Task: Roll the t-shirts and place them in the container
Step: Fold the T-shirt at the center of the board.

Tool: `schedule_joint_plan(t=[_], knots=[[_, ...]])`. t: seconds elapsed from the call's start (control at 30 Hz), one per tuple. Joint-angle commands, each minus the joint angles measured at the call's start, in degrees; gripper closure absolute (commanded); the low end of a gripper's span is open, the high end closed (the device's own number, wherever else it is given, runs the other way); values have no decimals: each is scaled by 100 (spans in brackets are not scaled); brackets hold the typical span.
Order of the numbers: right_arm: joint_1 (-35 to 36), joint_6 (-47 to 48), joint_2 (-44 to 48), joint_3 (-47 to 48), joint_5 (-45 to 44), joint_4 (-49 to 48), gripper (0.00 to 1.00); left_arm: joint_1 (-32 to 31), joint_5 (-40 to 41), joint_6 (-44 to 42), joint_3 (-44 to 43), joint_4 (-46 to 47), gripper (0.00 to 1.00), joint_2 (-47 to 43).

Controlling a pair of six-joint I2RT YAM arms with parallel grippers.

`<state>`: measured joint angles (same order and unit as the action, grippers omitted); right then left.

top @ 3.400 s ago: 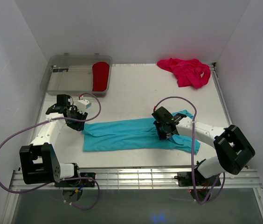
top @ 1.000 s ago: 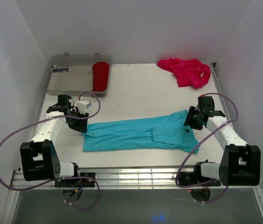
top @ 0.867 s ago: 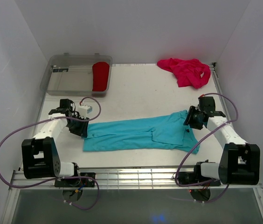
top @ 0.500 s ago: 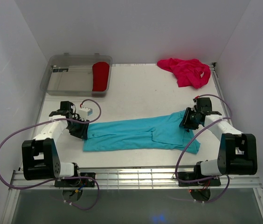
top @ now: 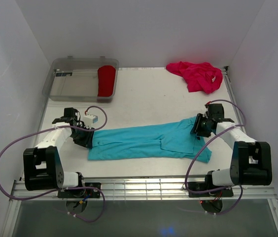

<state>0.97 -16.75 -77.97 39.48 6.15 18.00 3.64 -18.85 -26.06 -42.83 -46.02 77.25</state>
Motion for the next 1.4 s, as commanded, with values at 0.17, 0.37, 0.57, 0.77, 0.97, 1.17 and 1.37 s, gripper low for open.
schedule_joint_plan(t=[0.17,0.37,0.57,0.77,0.97,1.17,1.37], knots=[[-27,199,-306,-28,237,-410,57,32,145,-109,-24,58,56,-123],[-27,137,97,-108,27,-412,85,32,92,-92,-15,40,55,-149],[-27,76,221,-37,-281,-174,92,32,13,-109,-24,49,55,-96],[-27,23,265,50,-711,28,92,32,48,-153,-155,40,55,-131],[-27,66,72,235,-712,99,92,32,31,-162,-243,-38,55,-202],[-36,111,-218,340,-746,230,71,40,-39,-250,-427,-196,55,-325],[-27,23,237,797,-1564,1020,59,32,-145,-373,-718,-337,55,-422]])
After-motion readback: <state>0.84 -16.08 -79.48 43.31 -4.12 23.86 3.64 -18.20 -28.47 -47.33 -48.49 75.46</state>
